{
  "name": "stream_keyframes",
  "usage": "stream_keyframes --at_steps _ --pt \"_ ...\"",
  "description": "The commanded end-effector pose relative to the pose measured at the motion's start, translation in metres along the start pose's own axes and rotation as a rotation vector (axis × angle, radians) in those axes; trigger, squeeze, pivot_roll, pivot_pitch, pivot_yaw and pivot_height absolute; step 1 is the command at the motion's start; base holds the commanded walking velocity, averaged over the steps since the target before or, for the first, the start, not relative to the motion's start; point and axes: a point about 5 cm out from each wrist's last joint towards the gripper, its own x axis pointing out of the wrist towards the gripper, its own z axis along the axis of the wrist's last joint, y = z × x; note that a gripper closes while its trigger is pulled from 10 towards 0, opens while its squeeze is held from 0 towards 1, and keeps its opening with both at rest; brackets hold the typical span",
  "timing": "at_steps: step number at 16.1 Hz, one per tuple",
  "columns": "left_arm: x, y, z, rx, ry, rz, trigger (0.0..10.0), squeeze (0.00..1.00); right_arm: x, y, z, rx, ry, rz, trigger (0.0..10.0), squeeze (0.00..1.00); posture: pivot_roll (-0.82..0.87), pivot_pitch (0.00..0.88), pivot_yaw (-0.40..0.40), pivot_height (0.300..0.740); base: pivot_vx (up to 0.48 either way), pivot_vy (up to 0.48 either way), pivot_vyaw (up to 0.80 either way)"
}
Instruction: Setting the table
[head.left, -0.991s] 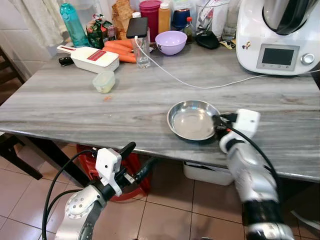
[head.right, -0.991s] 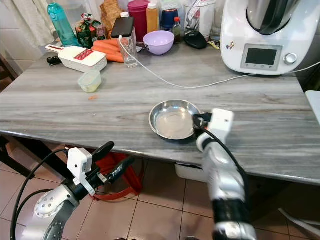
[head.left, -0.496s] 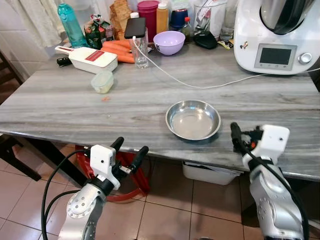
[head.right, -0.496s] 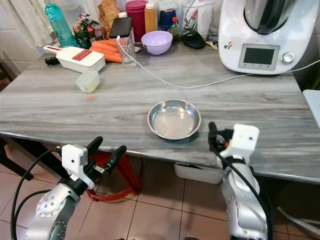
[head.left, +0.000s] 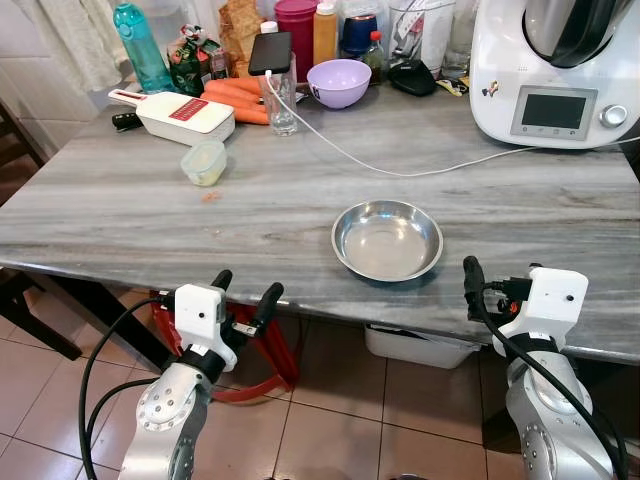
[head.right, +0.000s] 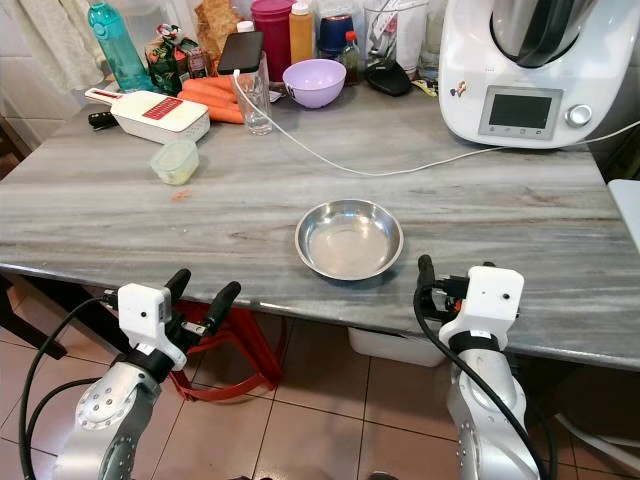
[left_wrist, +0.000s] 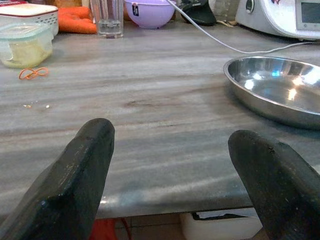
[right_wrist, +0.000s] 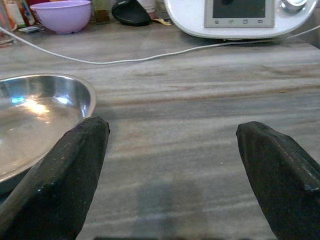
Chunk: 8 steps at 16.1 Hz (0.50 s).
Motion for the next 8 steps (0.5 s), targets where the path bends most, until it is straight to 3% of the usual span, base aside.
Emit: stream_keyframes --at_steps 1,8 --pt "-0.0014 0.0082 -0.0043 0.016 0.037 0.065 10.0 0.0 -0.0023 0.0029 0.0072 0.001 -0.037 -0.003 10.0 1.0 -0.13 0.113 0.091 0.74 0.0 0.0 0.0" --pt "0.0043 0.0122 -0.0069 0.022 0.047 0.121 10.0 0.0 0.0 0.0044 0.008 0.004 -0.043 -0.015 10.0 1.0 -0.13 0.101 0.088 0.74 0.0 0.0 0.0"
